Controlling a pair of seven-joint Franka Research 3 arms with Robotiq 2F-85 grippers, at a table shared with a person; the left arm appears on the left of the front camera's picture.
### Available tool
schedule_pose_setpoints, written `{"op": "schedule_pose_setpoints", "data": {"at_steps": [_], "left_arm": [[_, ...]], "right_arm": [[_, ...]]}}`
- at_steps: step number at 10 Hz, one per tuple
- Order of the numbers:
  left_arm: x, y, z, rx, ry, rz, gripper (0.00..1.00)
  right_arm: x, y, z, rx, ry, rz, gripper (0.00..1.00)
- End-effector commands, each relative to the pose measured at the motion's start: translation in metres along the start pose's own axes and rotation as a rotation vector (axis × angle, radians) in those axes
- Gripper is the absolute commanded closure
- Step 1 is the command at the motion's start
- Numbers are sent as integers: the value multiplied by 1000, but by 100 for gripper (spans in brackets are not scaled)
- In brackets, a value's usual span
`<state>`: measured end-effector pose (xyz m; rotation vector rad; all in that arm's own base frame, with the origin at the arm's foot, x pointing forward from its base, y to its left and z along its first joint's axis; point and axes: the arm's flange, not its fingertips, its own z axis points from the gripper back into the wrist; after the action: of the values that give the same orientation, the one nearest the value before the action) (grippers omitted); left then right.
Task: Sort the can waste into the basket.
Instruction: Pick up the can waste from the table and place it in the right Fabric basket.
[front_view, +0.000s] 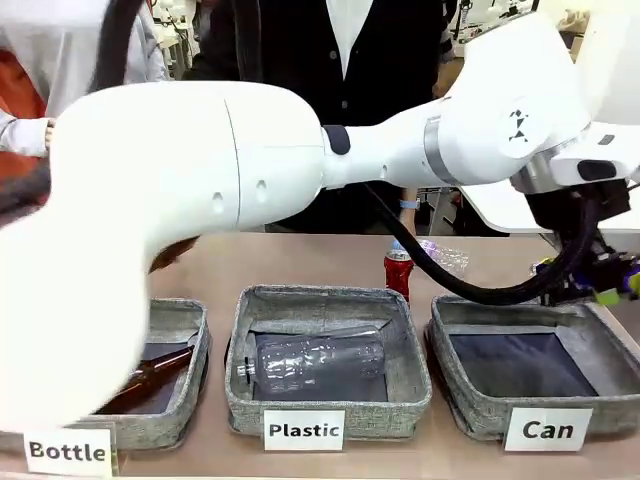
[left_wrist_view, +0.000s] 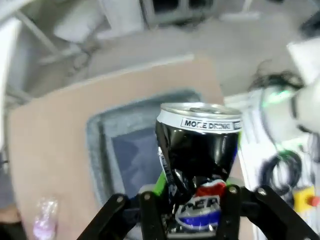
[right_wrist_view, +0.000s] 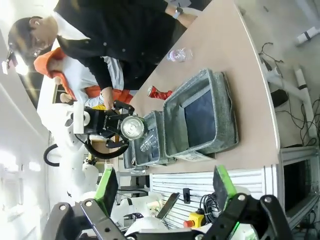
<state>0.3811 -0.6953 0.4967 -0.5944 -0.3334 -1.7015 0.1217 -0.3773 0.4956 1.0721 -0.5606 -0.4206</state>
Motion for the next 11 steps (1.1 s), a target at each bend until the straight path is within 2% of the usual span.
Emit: {"op": "schedule_pose_setpoints", "data": {"at_steps": [1,3,4,5,6,7,11], "left_arm": [[3,0,8,42,-66,15,63],[3,0,8,42,-66,15,63],[1,4,2,10,-16,5,63],[-3,4,-1,17,10,4,5],[-5,2,-2,12,9,4,5],[-6,2,1,16,1,8,0],[-8,3,12,61,-19,41,0]], "right_arm": [[-6,7,-9,-7,4,-1,0],[-6,7,-9,-7,4,-1,0],[-6,7,-9,-7,4,-1,0],[-6,7,-9,-7,4,-1,0],[-6,7,-9,-7,4,-1,0],[-6,7,-9,-7,4,-1,0],[-6,7,-9,-7,4,-1,0]]}}
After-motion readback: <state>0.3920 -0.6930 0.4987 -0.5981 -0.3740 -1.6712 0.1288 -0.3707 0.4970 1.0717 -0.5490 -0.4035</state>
